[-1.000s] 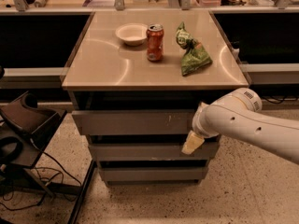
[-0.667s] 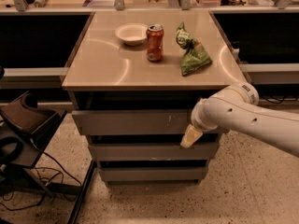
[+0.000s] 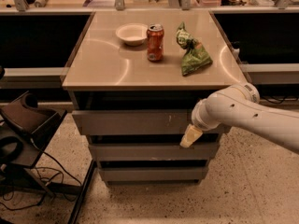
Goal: Open top drawer
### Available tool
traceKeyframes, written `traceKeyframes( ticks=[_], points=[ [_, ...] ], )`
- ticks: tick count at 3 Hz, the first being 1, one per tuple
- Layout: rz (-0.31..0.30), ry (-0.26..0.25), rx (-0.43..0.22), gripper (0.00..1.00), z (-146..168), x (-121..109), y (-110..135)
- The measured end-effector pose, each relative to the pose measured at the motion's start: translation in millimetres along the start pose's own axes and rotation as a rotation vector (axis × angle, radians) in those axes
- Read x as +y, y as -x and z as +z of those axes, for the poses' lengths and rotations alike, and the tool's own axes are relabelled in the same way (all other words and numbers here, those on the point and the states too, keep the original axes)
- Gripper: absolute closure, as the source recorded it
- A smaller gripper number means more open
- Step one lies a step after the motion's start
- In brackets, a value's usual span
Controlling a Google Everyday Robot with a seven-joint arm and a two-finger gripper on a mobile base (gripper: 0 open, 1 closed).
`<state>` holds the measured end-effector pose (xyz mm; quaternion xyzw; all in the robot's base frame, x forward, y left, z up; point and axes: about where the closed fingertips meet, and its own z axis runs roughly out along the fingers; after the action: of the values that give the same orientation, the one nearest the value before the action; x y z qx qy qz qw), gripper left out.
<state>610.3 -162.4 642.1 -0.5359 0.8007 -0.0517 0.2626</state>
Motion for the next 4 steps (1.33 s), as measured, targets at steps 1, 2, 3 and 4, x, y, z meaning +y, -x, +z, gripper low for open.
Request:
traceKeyframes(
  ticks=[1, 2, 3, 4],
  points=[
    [0.012, 0.071, -0.046, 0.00, 18.0, -3.7, -0.9],
    [0.008, 0.075, -0.053, 0.12, 18.9, -5.7, 0.9],
    [0.008, 0.075, -0.053, 0.30, 18.9, -5.7, 0.9],
    [0.008, 0.075, -0.053, 0.53, 19.0, -5.7, 0.9]
  ],
)
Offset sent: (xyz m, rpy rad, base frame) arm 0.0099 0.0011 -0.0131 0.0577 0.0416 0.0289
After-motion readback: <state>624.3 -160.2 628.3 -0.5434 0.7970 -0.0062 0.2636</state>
